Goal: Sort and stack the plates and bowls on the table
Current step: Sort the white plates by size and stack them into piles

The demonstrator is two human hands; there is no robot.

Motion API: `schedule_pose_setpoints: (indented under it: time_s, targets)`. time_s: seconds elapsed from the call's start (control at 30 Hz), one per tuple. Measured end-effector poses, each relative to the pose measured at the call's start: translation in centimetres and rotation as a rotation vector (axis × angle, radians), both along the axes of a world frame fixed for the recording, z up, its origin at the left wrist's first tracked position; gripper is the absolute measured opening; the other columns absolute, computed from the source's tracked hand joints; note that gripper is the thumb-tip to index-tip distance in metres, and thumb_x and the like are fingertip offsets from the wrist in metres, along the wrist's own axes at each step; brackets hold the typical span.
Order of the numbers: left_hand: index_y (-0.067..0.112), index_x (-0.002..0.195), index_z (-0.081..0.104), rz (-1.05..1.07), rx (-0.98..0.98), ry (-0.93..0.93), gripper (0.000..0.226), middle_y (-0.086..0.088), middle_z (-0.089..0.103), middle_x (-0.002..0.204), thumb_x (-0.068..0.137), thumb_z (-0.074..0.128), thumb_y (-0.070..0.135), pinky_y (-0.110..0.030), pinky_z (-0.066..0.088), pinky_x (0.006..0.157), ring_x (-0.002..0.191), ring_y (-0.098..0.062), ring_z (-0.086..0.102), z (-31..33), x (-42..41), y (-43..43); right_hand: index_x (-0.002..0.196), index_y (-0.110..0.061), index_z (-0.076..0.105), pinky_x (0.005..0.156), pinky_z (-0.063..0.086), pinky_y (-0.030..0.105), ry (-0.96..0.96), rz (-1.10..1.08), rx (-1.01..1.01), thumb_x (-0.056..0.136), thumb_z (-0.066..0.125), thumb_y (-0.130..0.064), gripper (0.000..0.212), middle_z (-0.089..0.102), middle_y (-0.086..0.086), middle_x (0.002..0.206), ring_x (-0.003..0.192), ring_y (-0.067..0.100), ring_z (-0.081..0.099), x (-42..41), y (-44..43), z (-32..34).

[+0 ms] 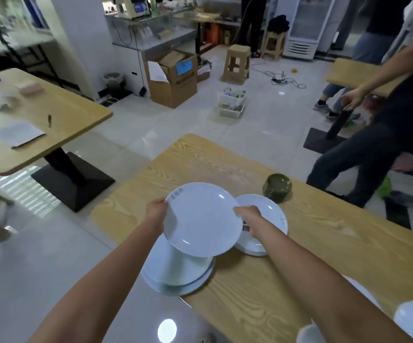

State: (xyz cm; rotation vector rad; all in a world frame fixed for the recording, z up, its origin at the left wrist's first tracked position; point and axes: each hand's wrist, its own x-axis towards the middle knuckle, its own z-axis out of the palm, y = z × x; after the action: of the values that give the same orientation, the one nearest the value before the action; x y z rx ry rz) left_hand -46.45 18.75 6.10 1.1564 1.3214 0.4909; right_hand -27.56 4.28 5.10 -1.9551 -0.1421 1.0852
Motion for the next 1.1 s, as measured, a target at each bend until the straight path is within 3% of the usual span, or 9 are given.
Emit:
schedule_pose_setpoints:
  time_s: [0.1, 0.23, 0.33, 0.4, 0.47, 0.6, 0.73, 0.97, 1.1]
  targets:
    - [0.008, 0.070, 0.062, 0.051, -0.019, 0.039, 0.026, -0.006, 0.054, 0.067, 0.091, 0.049, -0.002, -0.028, 0.040, 0.060, 0.068, -0.022, 0.049, -2.1, -1.8, 1.3, 0.106, -0.003, 0.061, 0.073, 0.050, 0.033, -0.003, 0.050, -0.072, 0.086, 0.054, -0.021, 0.028, 0.065, 0.011, 0.093, 0.083, 0.027, 0.061, -1.9, 1.6, -1.4]
    - [0.005, 0.072, 0.058, 0.047, -0.063, 0.097, 0.022, -0.008, 0.047, 0.066, 0.091, 0.048, 0.000, -0.031, 0.036, 0.068, 0.077, -0.023, 0.043, -4.3, -3.1, 2.3, 0.097, -0.005, 0.055, 0.055, 0.046, 0.027, 0.015, 0.045, -0.099, 0.083, 0.054, -0.018, 0.019, 0.061, 0.008, 0.081, 0.070, 0.023, 0.059, -3.6, 2.6, -2.3]
    - [0.004, 0.068, 0.053, 0.001, -0.039, 0.156, 0.024, -0.010, 0.045, 0.073, 0.092, 0.047, 0.004, -0.032, 0.033, 0.070, 0.080, -0.023, 0.040, -5.2, -3.2, 2.8, 0.108, 0.000, 0.058, 0.074, 0.056, 0.037, 0.024, 0.053, -0.107, 0.084, 0.054, -0.017, 0.030, 0.066, 0.015, 0.103, 0.092, 0.029, 0.065, -4.2, 3.0, -3.0]
    - [-0.006, 0.083, 0.060, -0.030, 0.003, 0.220, 0.022, -0.017, 0.049, 0.082, 0.093, 0.044, 0.006, -0.033, 0.036, 0.071, 0.082, -0.025, 0.046, -5.4, -2.9, 3.0, 0.115, -0.001, 0.057, 0.086, 0.057, 0.040, 0.034, 0.049, -0.113, 0.084, 0.054, -0.018, 0.036, 0.066, 0.016, 0.111, 0.099, 0.031, 0.065, -4.4, 3.1, -3.3]
    - [-0.011, 0.104, 0.061, -0.077, 0.053, 0.296, 0.029, -0.027, 0.058, 0.098, 0.094, 0.042, 0.008, -0.041, 0.047, 0.081, 0.095, -0.036, 0.058, -5.6, -2.7, 3.3, 0.116, -0.002, 0.057, 0.088, 0.057, 0.043, 0.040, 0.053, -0.119, 0.083, 0.055, -0.019, 0.037, 0.065, 0.016, 0.112, 0.100, 0.031, 0.065, -4.5, 3.2, -3.4]
    - [-0.006, 0.118, 0.058, -0.220, 0.184, 0.504, 0.035, -0.031, 0.057, 0.121, 0.092, 0.042, 0.012, -0.044, 0.043, 0.101, 0.117, -0.043, 0.052, -5.5, -2.1, 3.7, 0.114, 0.000, 0.058, 0.088, 0.056, 0.042, 0.034, 0.045, -0.116, 0.084, 0.055, -0.017, 0.035, 0.066, 0.017, 0.110, 0.099, 0.032, 0.065, -4.6, 3.8, -3.4]
    - [0.005, 0.128, 0.050, -0.311, 0.245, 0.671, 0.039, -0.023, 0.042, 0.134, 0.095, 0.043, 0.024, -0.040, 0.028, 0.108, 0.128, -0.039, 0.034, -5.8, -1.7, 3.3, 0.112, -0.003, 0.057, 0.085, 0.056, 0.039, 0.041, 0.051, -0.120, 0.085, 0.054, -0.017, 0.030, 0.064, 0.012, 0.103, 0.095, 0.029, 0.065, -4.8, 4.0, -3.5]
    - [0.006, 0.136, 0.043, -0.417, 0.290, 0.687, 0.050, -0.023, 0.042, 0.138, 0.100, 0.036, 0.039, -0.041, 0.028, 0.109, 0.132, -0.039, 0.035, -6.8, -1.5, 3.3, 0.111, -0.004, 0.056, 0.079, 0.053, 0.035, 0.034, 0.068, -0.133, 0.086, 0.051, -0.015, 0.028, 0.062, 0.010, 0.095, 0.086, 0.026, 0.061, -5.1, 4.2, -3.6]
    - [0.009, 0.148, 0.026, -0.485, 0.439, 0.680, 0.059, -0.015, 0.032, 0.152, 0.101, 0.031, 0.044, -0.041, 0.019, 0.116, 0.143, -0.031, 0.025, -6.6, -1.4, 2.6, 0.090, -0.011, 0.054, 0.063, 0.044, 0.027, -0.044, 0.148, -0.168, 0.087, 0.050, -0.022, 0.013, 0.058, 0.006, 0.087, 0.075, 0.021, 0.056, -4.7, 4.2, -3.4]
